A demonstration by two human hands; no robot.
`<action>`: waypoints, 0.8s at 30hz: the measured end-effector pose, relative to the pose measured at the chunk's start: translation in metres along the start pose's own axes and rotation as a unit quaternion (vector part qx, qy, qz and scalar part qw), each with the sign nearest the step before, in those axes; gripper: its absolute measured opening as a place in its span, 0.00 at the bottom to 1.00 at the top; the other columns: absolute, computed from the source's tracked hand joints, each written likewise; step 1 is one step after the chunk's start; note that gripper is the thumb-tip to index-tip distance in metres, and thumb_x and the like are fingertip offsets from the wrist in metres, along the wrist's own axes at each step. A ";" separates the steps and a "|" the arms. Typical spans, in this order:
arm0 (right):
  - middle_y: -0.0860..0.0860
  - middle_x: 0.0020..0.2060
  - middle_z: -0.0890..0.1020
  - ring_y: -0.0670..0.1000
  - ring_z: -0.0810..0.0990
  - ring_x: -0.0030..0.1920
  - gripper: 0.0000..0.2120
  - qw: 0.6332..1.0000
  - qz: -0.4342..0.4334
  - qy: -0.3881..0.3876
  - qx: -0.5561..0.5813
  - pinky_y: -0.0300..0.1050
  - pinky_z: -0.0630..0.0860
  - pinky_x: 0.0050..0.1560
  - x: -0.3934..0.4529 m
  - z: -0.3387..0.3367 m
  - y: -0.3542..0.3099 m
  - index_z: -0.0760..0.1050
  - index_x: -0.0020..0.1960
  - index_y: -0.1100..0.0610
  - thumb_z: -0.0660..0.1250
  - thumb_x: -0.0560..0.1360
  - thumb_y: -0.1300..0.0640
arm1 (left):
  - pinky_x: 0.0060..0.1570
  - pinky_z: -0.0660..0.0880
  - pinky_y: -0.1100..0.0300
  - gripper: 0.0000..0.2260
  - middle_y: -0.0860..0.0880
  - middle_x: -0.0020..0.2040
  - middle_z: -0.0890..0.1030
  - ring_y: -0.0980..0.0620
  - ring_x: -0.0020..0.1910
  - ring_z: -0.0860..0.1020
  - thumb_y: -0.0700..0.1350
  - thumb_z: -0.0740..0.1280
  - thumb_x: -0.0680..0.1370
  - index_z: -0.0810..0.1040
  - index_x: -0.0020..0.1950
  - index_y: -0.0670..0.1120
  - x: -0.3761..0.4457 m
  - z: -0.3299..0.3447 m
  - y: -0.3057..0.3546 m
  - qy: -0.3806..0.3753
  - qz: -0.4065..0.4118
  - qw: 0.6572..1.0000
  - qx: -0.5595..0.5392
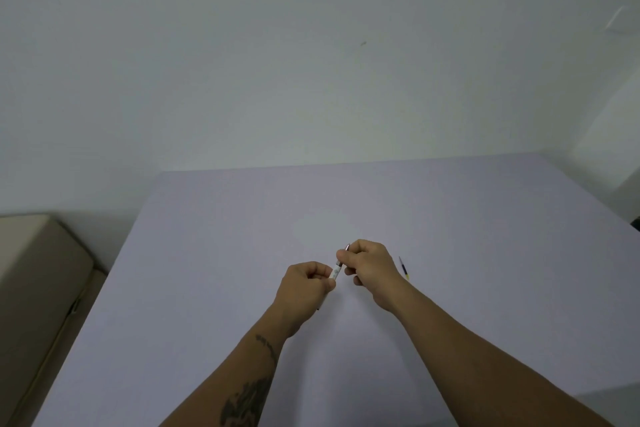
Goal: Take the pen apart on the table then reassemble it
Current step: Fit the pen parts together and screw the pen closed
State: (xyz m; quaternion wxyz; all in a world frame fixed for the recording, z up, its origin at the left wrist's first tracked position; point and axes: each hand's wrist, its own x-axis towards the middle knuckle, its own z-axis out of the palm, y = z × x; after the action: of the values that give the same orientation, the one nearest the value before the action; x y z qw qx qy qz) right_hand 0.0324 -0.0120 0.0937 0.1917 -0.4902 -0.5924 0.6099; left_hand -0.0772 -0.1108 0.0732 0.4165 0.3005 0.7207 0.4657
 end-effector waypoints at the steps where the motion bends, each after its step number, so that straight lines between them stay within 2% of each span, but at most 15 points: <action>1: 0.57 0.43 0.83 0.50 0.77 0.37 0.08 1.000 0.000 0.005 -0.009 0.44 0.72 0.36 0.001 0.001 0.000 0.75 0.39 0.59 0.70 0.75 0.59 | 0.33 0.74 0.61 0.05 0.48 0.34 0.77 0.52 0.34 0.74 0.37 0.68 0.76 0.83 0.44 0.44 0.000 0.000 0.000 -0.001 0.000 1.000 -0.001; 3: 0.56 0.44 0.83 0.50 0.77 0.38 0.06 1.000 0.019 -0.005 -0.015 0.43 0.72 0.36 0.001 0.000 -0.004 0.76 0.41 0.58 0.70 0.75 0.58 | 0.33 0.74 0.61 0.05 0.48 0.34 0.77 0.51 0.34 0.74 0.37 0.68 0.76 0.82 0.43 0.45 0.001 -0.001 0.001 -0.001 0.002 1.000 0.000; 5: 0.54 0.45 0.83 0.51 0.77 0.41 0.04 0.998 0.049 -0.043 0.015 0.44 0.73 0.39 0.000 -0.003 -0.007 0.82 0.47 0.58 0.69 0.76 0.58 | 0.33 0.74 0.61 0.06 0.48 0.34 0.77 0.52 0.34 0.74 0.37 0.68 0.76 0.82 0.43 0.45 0.001 -0.002 0.002 0.004 0.002 1.000 0.003; 8: 0.52 0.47 0.83 0.51 0.79 0.46 0.09 0.992 0.063 -0.087 0.059 0.44 0.75 0.44 0.001 -0.006 -0.008 0.84 0.54 0.57 0.66 0.79 0.59 | 0.33 0.74 0.61 0.06 0.47 0.34 0.77 0.51 0.34 0.74 0.37 0.67 0.76 0.83 0.43 0.44 0.003 -0.002 0.003 0.008 0.004 1.000 -0.005; 11: 0.53 0.44 0.82 0.49 0.78 0.43 0.07 0.996 0.051 -0.055 0.055 0.43 0.75 0.43 0.003 -0.004 -0.008 0.84 0.51 0.59 0.67 0.78 0.59 | 0.33 0.74 0.61 0.06 0.48 0.33 0.76 0.51 0.34 0.73 0.36 0.67 0.76 0.83 0.42 0.44 0.004 0.001 0.005 0.003 0.004 1.000 -0.018; 13: 0.53 0.41 0.80 0.49 0.76 0.40 0.06 0.998 0.042 -0.022 0.039 0.43 0.74 0.39 0.005 -0.001 -0.008 0.81 0.43 0.59 0.69 0.77 0.58 | 0.33 0.73 0.60 0.05 0.49 0.33 0.76 0.52 0.33 0.73 0.37 0.67 0.76 0.83 0.43 0.43 0.007 0.004 0.005 0.007 0.003 1.000 -0.015; 15: 0.53 0.39 0.78 0.50 0.75 0.38 0.11 0.999 0.033 0.006 0.021 0.44 0.72 0.37 0.009 0.001 -0.006 0.74 0.37 0.57 0.71 0.76 0.57 | 0.35 0.73 0.59 0.04 0.50 0.33 0.76 0.52 0.33 0.73 0.38 0.68 0.75 0.83 0.45 0.42 0.008 0.007 0.004 0.019 0.004 1.000 -0.009; 17: 0.53 0.38 0.78 0.50 0.75 0.38 0.13 0.999 0.033 0.011 0.011 0.44 0.72 0.37 0.011 0.001 -0.004 0.72 0.36 0.56 0.71 0.76 0.55 | 0.35 0.73 0.59 0.04 0.50 0.33 0.77 0.53 0.33 0.74 0.38 0.69 0.75 0.84 0.45 0.42 0.010 0.007 0.004 0.022 0.004 1.000 -0.012; 20: 0.52 0.42 0.79 0.51 0.76 0.42 0.08 0.995 0.070 -0.044 0.062 0.44 0.72 0.40 0.012 -0.003 -0.006 0.80 0.45 0.58 0.69 0.77 0.53 | 0.33 0.73 0.61 0.04 0.49 0.33 0.78 0.53 0.33 0.74 0.38 0.69 0.76 0.84 0.43 0.44 0.013 0.006 0.006 0.018 0.000 1.000 -0.013; 22: 0.51 0.45 0.80 0.52 0.77 0.46 0.11 0.985 0.088 -0.083 0.123 0.45 0.73 0.44 0.014 -0.008 -0.006 0.83 0.55 0.58 0.66 0.79 0.55 | 0.32 0.73 0.62 0.05 0.49 0.33 0.78 0.53 0.33 0.74 0.38 0.68 0.76 0.84 0.44 0.44 0.016 0.005 0.007 0.021 -0.004 1.000 -0.011; 24: 0.51 0.46 0.81 0.52 0.77 0.47 0.11 0.983 0.078 -0.100 0.131 0.46 0.73 0.47 0.017 -0.011 -0.006 0.84 0.54 0.57 0.63 0.80 0.58 | 0.31 0.73 0.63 0.04 0.48 0.34 0.78 0.53 0.33 0.74 0.38 0.68 0.76 0.84 0.45 0.42 0.020 0.005 0.007 0.020 -0.007 1.000 -0.008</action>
State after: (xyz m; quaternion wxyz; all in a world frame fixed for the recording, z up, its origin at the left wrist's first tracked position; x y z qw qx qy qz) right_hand 0.0316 0.0090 0.0951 0.1460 -0.4425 -0.4832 0.7412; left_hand -0.0818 -0.0895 0.0722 0.4077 0.2829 0.7268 0.4748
